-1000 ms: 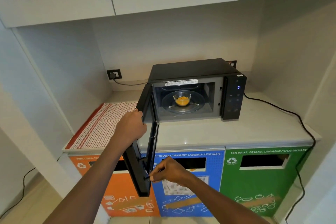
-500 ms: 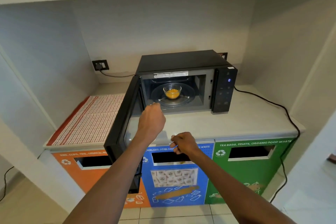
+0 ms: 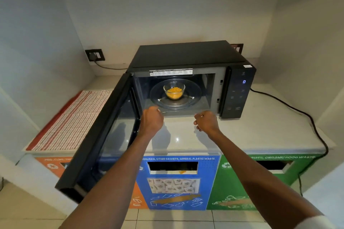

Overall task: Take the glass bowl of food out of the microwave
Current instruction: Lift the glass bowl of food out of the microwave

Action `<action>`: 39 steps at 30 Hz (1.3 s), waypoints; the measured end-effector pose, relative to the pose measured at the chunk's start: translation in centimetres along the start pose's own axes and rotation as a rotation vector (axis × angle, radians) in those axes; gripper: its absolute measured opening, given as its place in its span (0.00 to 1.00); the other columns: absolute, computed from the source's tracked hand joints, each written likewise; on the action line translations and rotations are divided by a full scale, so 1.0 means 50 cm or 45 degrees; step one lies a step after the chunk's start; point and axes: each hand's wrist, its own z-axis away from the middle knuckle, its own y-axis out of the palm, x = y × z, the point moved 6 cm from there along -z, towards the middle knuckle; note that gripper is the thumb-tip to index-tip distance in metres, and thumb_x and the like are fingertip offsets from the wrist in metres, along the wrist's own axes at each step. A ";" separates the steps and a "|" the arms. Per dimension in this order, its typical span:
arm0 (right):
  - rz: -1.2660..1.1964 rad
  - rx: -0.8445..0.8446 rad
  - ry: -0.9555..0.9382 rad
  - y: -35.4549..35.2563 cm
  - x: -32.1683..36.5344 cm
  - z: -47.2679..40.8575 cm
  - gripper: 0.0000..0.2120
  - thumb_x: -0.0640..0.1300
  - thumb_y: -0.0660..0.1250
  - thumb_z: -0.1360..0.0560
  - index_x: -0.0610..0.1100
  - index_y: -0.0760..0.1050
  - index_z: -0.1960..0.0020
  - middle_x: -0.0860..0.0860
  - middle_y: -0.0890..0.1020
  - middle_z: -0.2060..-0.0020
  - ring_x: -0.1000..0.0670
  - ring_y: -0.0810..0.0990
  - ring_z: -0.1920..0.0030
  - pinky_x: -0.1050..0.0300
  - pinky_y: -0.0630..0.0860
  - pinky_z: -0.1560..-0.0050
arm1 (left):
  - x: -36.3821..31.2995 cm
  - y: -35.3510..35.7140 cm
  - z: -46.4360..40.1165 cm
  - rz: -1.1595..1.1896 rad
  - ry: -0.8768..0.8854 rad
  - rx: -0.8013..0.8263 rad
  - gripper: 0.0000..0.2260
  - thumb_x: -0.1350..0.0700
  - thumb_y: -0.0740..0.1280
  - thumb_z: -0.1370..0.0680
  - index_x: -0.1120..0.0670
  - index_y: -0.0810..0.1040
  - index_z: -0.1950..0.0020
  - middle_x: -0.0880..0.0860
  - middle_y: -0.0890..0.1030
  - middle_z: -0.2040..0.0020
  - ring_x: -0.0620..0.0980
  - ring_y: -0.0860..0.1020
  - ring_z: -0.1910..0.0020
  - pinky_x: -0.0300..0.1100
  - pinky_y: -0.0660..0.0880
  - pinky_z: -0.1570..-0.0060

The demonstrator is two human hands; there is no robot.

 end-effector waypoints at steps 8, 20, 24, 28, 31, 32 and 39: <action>0.174 0.010 -0.159 0.030 0.021 -0.213 0.16 0.45 0.64 0.22 0.32 0.81 0.57 0.36 0.85 0.60 0.38 0.84 0.59 0.43 0.81 0.52 | 0.046 0.099 -0.176 0.114 -0.120 0.007 0.12 0.63 0.58 0.20 0.67 0.78 0.46 0.68 0.81 0.45 0.67 0.78 0.43 0.39 0.67 0.55; 0.151 0.159 -0.154 0.128 0.068 -0.425 0.19 0.58 0.61 0.22 0.41 0.74 0.55 0.43 0.83 0.67 0.46 0.78 0.72 0.53 0.77 0.69 | 0.064 0.245 -0.356 0.217 -0.225 0.076 0.19 0.59 0.57 0.18 0.60 0.68 0.28 0.63 0.74 0.31 0.63 0.70 0.30 0.50 0.66 0.33; 0.129 0.223 -0.104 0.170 0.082 -0.459 0.24 0.59 0.60 0.22 0.40 0.74 0.63 0.46 0.79 0.75 0.49 0.73 0.81 0.60 0.69 0.76 | 0.074 0.268 -0.387 0.307 -0.240 0.088 0.15 0.58 0.58 0.19 0.57 0.73 0.33 0.60 0.79 0.37 0.61 0.75 0.37 0.51 0.71 0.39; 0.205 0.277 -0.065 0.204 0.080 -0.477 0.21 0.52 0.60 0.20 0.35 0.77 0.58 0.46 0.76 0.78 0.53 0.69 0.88 0.64 0.67 0.79 | 0.086 0.285 -0.403 0.455 -0.245 0.113 0.14 0.59 0.57 0.19 0.56 0.78 0.37 0.58 0.82 0.41 0.55 0.78 0.42 0.46 0.73 0.43; 0.237 0.279 -0.072 0.210 0.087 -0.477 0.20 0.47 0.58 0.19 0.35 0.77 0.60 0.43 0.77 0.76 0.50 0.72 0.83 0.59 0.69 0.76 | 0.087 0.288 -0.400 0.581 -0.220 0.106 0.14 0.61 0.57 0.19 0.58 0.80 0.40 0.57 0.83 0.48 0.46 0.76 0.56 0.38 0.71 0.60; 0.252 0.283 -0.081 0.209 0.090 -0.475 0.21 0.47 0.57 0.19 0.36 0.76 0.63 0.42 0.77 0.76 0.48 0.72 0.82 0.58 0.69 0.75 | 0.089 0.287 -0.398 0.610 -0.209 0.108 0.14 0.62 0.57 0.19 0.58 0.81 0.41 0.56 0.82 0.52 0.44 0.73 0.60 0.36 0.69 0.63; 0.325 0.260 -0.111 0.183 0.104 -0.413 0.17 0.46 0.56 0.18 0.36 0.77 0.53 0.42 0.81 0.70 0.48 0.77 0.76 0.53 0.77 0.69 | 0.104 0.268 -0.358 0.754 -0.301 0.154 0.13 0.60 0.58 0.21 0.59 0.82 0.53 0.53 0.79 0.62 0.49 0.74 0.61 0.44 0.70 0.57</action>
